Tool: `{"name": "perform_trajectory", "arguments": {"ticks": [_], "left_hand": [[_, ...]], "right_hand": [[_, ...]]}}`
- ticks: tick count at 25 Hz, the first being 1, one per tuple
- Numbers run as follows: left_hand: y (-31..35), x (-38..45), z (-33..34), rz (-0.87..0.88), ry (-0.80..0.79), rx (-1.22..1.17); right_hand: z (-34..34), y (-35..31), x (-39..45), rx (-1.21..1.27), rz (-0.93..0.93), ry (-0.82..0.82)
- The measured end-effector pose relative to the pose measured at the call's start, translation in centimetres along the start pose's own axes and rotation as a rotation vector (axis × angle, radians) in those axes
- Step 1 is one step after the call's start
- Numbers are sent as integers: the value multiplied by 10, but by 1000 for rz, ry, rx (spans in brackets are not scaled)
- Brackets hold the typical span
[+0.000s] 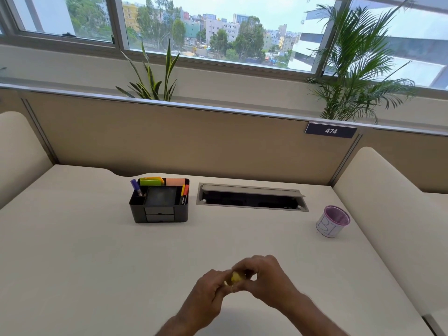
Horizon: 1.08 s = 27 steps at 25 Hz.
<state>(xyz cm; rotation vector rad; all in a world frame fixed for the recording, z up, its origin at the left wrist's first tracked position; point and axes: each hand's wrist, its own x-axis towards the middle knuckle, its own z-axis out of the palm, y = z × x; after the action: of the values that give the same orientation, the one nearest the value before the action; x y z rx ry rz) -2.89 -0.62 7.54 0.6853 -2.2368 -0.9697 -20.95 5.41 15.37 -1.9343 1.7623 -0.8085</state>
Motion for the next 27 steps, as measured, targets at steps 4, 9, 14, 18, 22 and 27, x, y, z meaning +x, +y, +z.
{"name": "perform_trajectory", "arguments": {"ticks": [4,9,14,18,22,27], "left_hand": [[-5,0,3,-4,85,31],[-9,6,4,-70,90,-25],[-26,14,-17,-270,7,136],[-72,9,-44,-406,22,543],[-115,3,-67,-546,-82,747],[-160,-14,-79,-617,-266,746]], "right_hand": [[4,3,3,11,18,64],[7,4,13,-55,19,32],[16,-2,41,-178,0,42],[26,-10,88,-204,-14,99],[40,-35,150,-80,3,142],[67,-70,233,-51,-88,118]]}}
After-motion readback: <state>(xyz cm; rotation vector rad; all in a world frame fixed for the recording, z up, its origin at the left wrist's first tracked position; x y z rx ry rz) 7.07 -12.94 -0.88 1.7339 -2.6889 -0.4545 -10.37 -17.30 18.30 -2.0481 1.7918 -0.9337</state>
